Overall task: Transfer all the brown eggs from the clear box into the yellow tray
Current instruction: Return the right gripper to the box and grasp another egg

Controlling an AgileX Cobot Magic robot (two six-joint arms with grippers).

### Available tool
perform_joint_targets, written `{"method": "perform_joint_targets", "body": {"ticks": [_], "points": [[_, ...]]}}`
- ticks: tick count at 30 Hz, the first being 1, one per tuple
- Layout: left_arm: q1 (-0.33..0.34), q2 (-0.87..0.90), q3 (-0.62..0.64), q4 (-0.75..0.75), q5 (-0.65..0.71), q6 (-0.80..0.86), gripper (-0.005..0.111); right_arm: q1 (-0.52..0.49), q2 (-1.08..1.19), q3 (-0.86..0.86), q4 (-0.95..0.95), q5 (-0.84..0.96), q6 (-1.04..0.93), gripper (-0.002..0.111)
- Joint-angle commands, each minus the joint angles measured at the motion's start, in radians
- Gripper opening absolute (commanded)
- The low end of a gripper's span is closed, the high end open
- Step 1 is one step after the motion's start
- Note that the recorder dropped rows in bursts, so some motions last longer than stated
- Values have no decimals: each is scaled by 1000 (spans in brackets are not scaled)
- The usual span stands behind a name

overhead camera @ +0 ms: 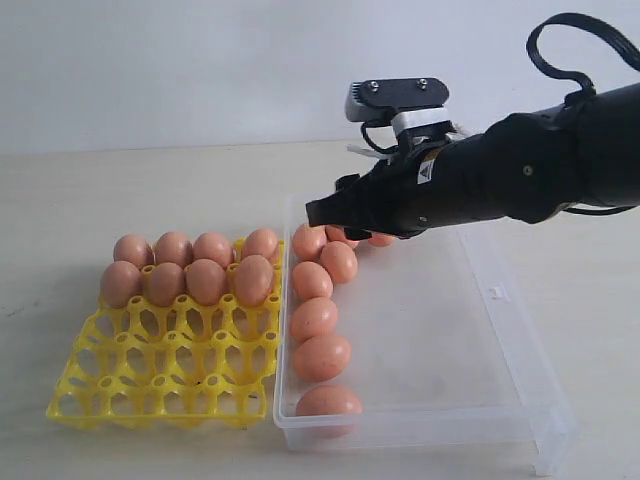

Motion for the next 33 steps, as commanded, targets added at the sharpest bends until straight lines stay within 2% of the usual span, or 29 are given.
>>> {"method": "perform_joint_targets", "body": {"ticks": [1, 8, 18, 25, 33], "points": [[-6, -6, -4, -2, -9, -5, 0, -48, 82, -31, -2, -38, 72, 53], [-6, -6, -4, -2, -9, -5, 0, -53, 228, -159, -2, 41, 72, 53], [-6, -6, -4, -2, -9, -5, 0, -53, 311, -279, -24, 162, 72, 53], [-6, -6, -4, -2, -9, -5, 0, -53, 346, -294, -36, 192, 64, 53], [-6, -6, -4, -2, -9, -5, 0, -53, 396, -294, -42, 150, 64, 53]]}}
